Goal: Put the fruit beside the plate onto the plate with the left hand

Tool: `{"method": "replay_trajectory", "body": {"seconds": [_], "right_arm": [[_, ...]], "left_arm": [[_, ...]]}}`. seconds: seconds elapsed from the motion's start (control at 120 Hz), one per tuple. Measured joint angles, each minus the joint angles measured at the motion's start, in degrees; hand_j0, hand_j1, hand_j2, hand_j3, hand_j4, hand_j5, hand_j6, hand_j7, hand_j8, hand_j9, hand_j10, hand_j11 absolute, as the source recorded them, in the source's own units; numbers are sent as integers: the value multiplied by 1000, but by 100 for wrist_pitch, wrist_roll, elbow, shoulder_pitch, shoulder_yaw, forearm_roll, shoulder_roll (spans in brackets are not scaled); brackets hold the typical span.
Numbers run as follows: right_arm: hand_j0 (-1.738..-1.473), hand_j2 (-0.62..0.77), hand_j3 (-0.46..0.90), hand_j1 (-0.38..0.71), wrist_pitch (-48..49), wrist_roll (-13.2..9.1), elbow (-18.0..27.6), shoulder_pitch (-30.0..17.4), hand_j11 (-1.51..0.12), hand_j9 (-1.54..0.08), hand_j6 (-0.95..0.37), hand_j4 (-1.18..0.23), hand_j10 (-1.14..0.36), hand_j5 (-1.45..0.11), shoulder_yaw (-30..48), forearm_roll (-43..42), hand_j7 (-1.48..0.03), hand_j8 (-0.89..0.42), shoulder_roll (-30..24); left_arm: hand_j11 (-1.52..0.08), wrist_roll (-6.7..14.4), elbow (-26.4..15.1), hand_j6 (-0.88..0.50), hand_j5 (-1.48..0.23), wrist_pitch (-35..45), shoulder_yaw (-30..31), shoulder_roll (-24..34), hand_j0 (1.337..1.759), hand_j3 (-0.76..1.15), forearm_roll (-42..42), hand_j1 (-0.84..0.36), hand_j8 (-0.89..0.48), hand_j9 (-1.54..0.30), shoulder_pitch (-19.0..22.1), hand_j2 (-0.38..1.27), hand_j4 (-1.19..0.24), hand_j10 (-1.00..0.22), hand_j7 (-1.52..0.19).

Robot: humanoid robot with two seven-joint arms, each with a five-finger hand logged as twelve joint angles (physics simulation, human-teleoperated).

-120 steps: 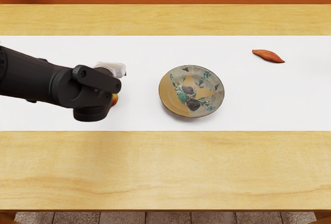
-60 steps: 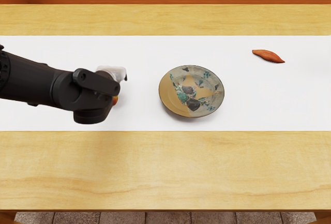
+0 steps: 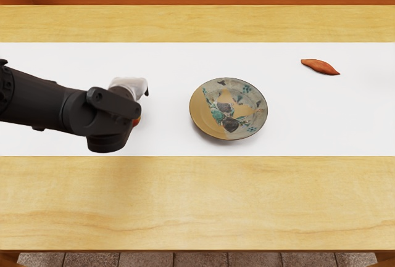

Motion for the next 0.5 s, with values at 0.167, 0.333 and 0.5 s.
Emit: {"method": "replay_trajectory", "body": {"seconds": [0.167,0.333,0.5], "right_arm": [[-1658,-5,0,-318,0,0,0,0,-34,-34,-26,-26,-26,-34,0,0,-34,-26,0],[-1658,-5,0,-318,0,0,0,0,-34,-34,-26,-26,-26,-34,0,0,-34,-26,0],[-1658,-5,0,-318,0,0,0,0,-34,-34,-26,-26,-26,-34,0,0,-34,-26,0]], "left_arm": [[-477,-3,-110,-347,-485,41,20,0,1656,0,-2,-151,-350,-479,36,162,-344,-352,-482],[-474,-11,-216,-352,-479,233,109,0,1657,0,-13,-116,-353,-475,79,98,-350,-354,-477],[-471,-19,-254,-357,-473,299,130,0,1658,0,-18,-96,-357,-471,80,91,-356,-358,-472]]}}
